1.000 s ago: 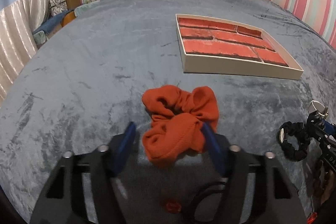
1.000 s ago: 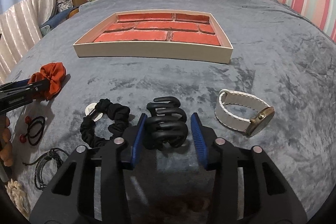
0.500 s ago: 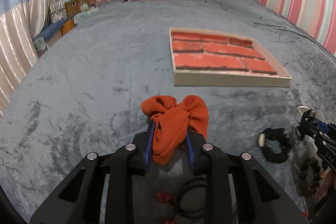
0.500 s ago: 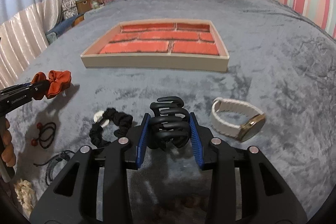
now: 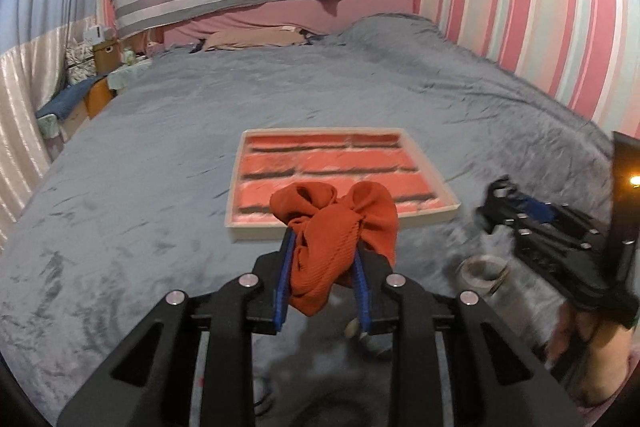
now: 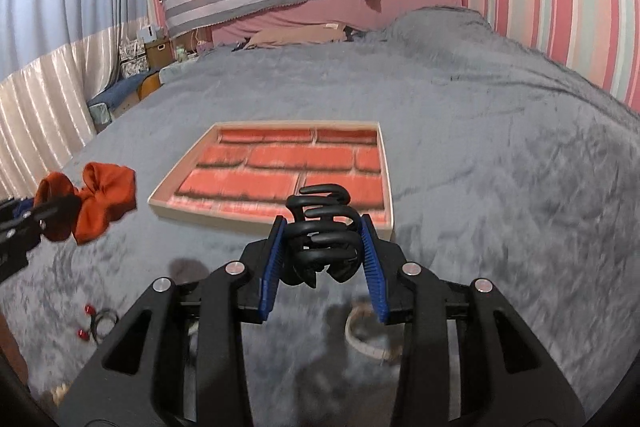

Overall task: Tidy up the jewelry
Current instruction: 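Grasp the orange scrunchie with the left tool while the right tool grasps the black claw clip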

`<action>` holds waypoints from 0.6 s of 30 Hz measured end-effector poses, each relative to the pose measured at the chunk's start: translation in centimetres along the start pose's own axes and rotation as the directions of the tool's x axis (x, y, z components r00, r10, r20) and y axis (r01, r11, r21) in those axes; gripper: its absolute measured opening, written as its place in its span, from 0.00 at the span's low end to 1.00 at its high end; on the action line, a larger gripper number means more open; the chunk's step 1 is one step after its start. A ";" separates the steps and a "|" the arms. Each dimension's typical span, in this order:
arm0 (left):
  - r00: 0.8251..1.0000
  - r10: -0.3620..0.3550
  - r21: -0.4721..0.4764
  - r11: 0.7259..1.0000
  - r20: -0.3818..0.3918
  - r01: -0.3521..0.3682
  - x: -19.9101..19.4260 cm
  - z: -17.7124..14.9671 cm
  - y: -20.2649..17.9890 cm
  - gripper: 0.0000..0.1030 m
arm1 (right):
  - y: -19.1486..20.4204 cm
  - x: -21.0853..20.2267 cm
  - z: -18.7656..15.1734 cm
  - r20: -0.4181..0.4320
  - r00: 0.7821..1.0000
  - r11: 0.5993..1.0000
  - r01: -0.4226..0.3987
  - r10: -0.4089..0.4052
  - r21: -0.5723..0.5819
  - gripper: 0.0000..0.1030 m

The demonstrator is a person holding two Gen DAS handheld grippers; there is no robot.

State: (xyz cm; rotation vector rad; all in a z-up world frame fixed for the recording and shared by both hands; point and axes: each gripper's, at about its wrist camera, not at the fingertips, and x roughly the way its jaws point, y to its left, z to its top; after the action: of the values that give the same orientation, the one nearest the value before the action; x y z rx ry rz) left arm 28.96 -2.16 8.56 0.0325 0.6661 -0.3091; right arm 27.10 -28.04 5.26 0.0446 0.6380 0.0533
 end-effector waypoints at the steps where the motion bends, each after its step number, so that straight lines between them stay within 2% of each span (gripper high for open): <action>1: 1.000 -0.007 0.002 1.000 0.004 0.007 0.3 0.6 -0.6 0.26 | -0.3 0.6 0.9 0.004 1.000 1.000 -0.001 0.001 -0.002 0.36; 7: 1.000 0.003 0.005 1.000 0.006 -0.003 4.5 5.6 -2.8 0.26 | -1.6 4.4 4.5 -0.007 1.000 1.000 -0.009 0.009 0.010 0.36; 14: 0.997 -0.042 -0.117 0.992 -0.058 0.035 11.5 10.4 -0.2 0.26 | -2.5 10.9 8.0 -0.073 0.997 1.000 -0.021 0.022 0.021 0.36; 18: 0.994 -0.005 -0.141 0.990 -0.107 -0.010 16.4 11.7 1.2 0.26 | -3.1 14.7 9.4 -0.116 0.993 0.999 -0.009 0.012 0.032 0.36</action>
State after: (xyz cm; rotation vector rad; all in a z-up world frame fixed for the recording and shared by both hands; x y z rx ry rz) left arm 48.53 -6.92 7.61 -0.0862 0.7931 -0.2579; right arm 44.56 -30.49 3.87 0.0753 0.7549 0.0564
